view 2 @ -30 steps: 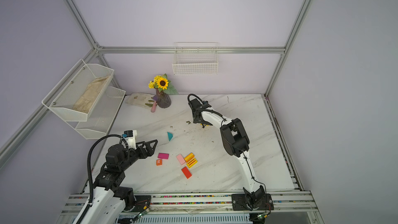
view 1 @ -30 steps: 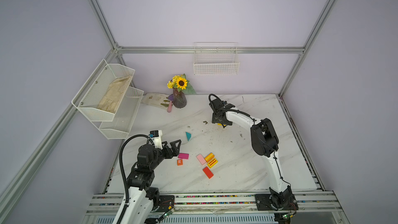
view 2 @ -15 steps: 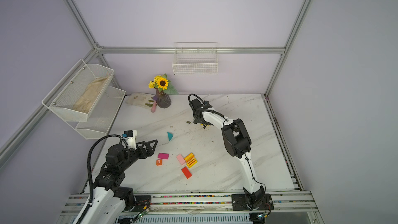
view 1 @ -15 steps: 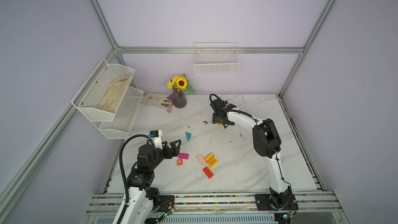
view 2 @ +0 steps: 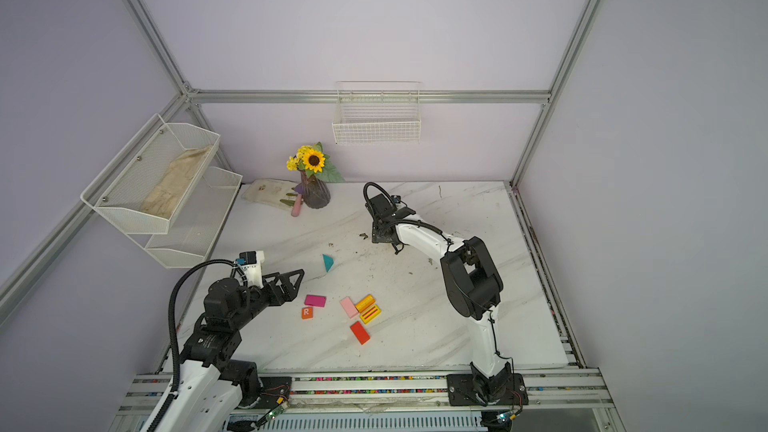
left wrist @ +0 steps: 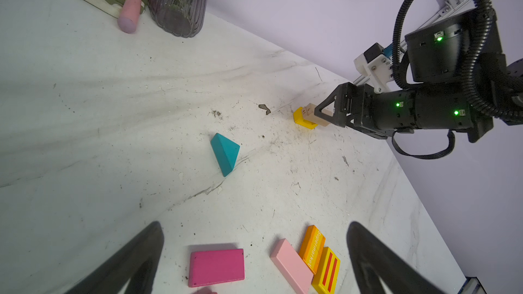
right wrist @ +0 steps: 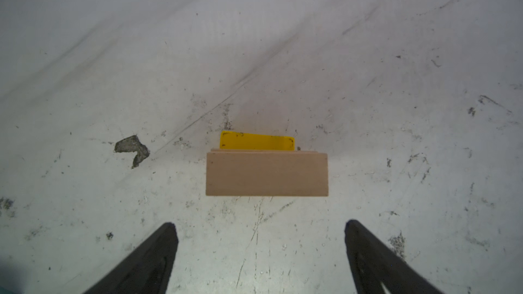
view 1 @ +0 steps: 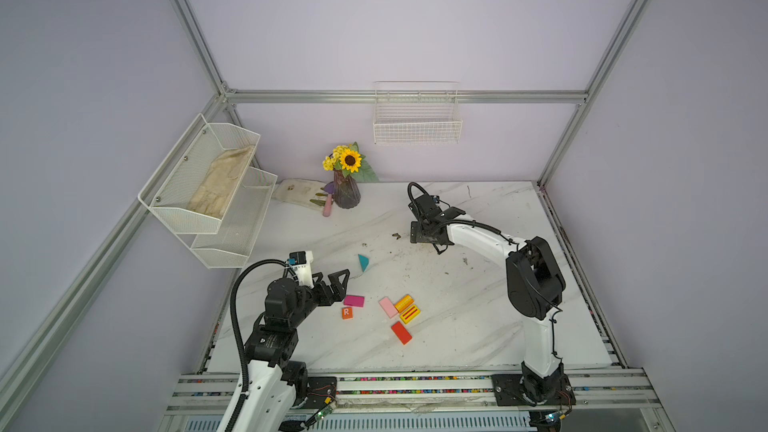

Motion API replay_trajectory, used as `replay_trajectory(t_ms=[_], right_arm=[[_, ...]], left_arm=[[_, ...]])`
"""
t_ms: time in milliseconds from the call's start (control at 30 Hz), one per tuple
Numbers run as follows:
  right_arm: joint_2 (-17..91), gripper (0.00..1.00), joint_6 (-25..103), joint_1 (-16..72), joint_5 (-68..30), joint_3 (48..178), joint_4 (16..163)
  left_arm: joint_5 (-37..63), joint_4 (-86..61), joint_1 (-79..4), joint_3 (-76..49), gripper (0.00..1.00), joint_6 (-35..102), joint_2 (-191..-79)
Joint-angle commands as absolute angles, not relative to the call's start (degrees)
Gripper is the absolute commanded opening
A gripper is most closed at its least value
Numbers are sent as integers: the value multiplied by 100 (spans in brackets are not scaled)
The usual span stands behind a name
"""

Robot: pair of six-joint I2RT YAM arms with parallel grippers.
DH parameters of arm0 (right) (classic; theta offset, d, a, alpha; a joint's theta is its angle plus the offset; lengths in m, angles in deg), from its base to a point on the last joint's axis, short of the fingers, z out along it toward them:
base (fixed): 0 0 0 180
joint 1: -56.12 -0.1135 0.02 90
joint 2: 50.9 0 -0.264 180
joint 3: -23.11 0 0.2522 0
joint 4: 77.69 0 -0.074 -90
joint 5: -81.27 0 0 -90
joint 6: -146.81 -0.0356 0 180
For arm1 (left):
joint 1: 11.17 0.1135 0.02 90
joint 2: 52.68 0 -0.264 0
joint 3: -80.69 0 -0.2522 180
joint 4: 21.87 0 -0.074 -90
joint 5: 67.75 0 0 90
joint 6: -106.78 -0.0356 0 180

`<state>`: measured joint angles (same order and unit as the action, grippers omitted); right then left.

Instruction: Build the wood block tower

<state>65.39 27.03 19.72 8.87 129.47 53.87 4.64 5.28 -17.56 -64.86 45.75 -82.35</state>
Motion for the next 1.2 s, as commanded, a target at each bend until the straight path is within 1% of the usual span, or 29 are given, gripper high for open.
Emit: replay_trajectory(t_ms=[0,100,267,433,600,1167], right_arm=[[6215,88,2727,1938,841,12737,5544],[6144,83,2731,1938,663,12521,5658],[6239,73,2856,1965,700,12393,5733],[6392,69,2956,2013,599,12388,5875],[6431,67,3013,2088,608,12337,5940],[6435,66,3210,2374,540,11982,6373]], left_arm=[[389,395,-1741,-6738,100,4631,-8220],[389,400,-1741,-6740,100,4631,-8220],[388,402,-1741,-6735,100,4631,-8221],[388,402,-1741,-6736,100,4638,-8227],[407,402,-1741,-6742,100,4640,-8230],[389,367,-1741,-6729,100,4640,-8306]])
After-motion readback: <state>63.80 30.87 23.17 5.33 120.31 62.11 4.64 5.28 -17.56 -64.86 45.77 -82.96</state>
